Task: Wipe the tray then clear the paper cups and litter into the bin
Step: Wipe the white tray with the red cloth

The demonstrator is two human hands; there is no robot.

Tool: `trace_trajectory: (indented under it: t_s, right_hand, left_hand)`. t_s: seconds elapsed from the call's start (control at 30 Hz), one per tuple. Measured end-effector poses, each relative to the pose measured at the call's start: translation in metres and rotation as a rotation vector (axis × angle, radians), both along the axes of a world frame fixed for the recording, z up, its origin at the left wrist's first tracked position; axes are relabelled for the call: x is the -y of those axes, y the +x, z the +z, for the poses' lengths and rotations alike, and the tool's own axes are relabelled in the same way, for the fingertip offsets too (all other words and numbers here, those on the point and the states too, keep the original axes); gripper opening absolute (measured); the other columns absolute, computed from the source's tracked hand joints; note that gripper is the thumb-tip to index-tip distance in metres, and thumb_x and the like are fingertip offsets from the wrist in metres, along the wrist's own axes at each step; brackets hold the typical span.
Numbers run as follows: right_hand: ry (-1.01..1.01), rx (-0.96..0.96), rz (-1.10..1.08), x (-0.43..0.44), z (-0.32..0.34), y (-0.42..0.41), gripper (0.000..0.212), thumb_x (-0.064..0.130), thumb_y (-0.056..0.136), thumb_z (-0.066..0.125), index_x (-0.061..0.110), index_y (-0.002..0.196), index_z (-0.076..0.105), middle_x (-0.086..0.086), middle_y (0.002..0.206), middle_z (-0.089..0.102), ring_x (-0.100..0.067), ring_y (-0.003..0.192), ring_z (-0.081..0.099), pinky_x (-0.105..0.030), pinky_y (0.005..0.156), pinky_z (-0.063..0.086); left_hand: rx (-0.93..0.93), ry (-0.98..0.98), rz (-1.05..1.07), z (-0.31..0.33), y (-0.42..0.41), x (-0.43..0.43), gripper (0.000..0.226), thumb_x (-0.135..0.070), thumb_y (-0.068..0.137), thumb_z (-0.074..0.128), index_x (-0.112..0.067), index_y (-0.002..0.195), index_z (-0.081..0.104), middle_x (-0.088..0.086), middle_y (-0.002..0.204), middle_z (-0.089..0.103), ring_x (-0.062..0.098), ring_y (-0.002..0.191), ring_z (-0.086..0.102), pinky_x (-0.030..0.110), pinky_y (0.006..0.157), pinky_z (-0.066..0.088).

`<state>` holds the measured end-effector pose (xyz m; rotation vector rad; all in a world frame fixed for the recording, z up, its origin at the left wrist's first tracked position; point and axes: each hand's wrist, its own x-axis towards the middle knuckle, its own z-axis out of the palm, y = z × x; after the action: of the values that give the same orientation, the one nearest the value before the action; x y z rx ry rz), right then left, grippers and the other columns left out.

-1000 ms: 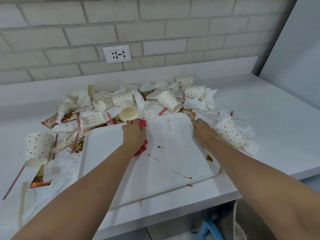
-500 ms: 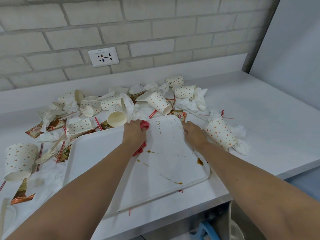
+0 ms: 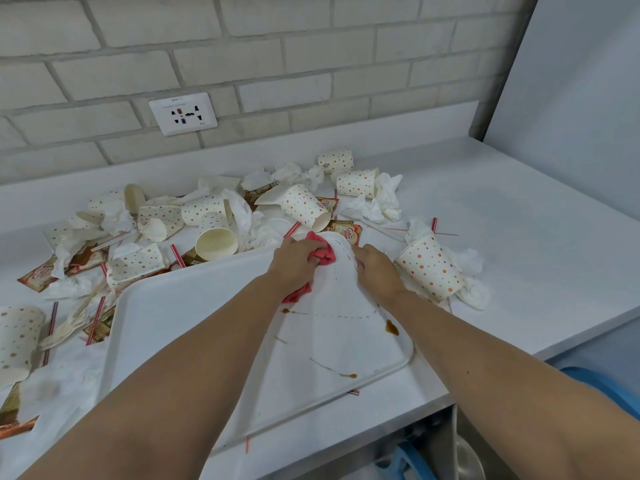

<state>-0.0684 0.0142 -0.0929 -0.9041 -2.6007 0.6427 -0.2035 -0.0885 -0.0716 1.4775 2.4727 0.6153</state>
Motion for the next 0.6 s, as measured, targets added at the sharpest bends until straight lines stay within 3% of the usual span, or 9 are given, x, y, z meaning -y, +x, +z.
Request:
trace_trajectory:
  t_s: [0.2,0.43,0.6]
  right_hand:
    - [-0.009,0.015,0.006,0.001,0.000,0.000,0.041,-0.001,0.094,0.035,0.009,0.129,0.053,-0.005,0.084,0.040,-0.017,0.079,0.039,-0.025,0.067,0.029]
    - [0.007,0.028,0.015,0.000,0.002,0.000,0.039,0.002,0.096,0.035,0.008,0.130,0.052,-0.001,0.084,0.039,-0.015,0.082,0.037,-0.024,0.069,0.027]
    - [0.000,0.002,0.024,-0.003,0.001,-0.001,0.032,0.000,0.095,0.035,0.002,0.117,0.057,0.001,0.074,0.037,-0.017,0.078,0.038,-0.023,0.059,0.025]
  left_hand:
    - [0.030,-0.056,-0.213,0.011,-0.003,0.019,0.038,-0.009,0.092,0.052,-0.026,0.126,0.058,-0.003,0.120,0.062,0.014,0.098,0.034,0.034,0.101,0.033]
    - [-0.107,-0.012,0.044,0.000,-0.022,0.019,0.040,-0.006,0.094,0.042,-0.022,0.128,0.055,0.009,0.113,0.063,0.029,0.105,0.044,0.036,0.090,0.039]
    - [-0.091,0.001,0.097,-0.007,-0.022,-0.004,0.046,-0.004,0.090,0.041,-0.030,0.125,0.056,0.010,0.113,0.059,0.031,0.100,0.045,0.036,0.088,0.039]
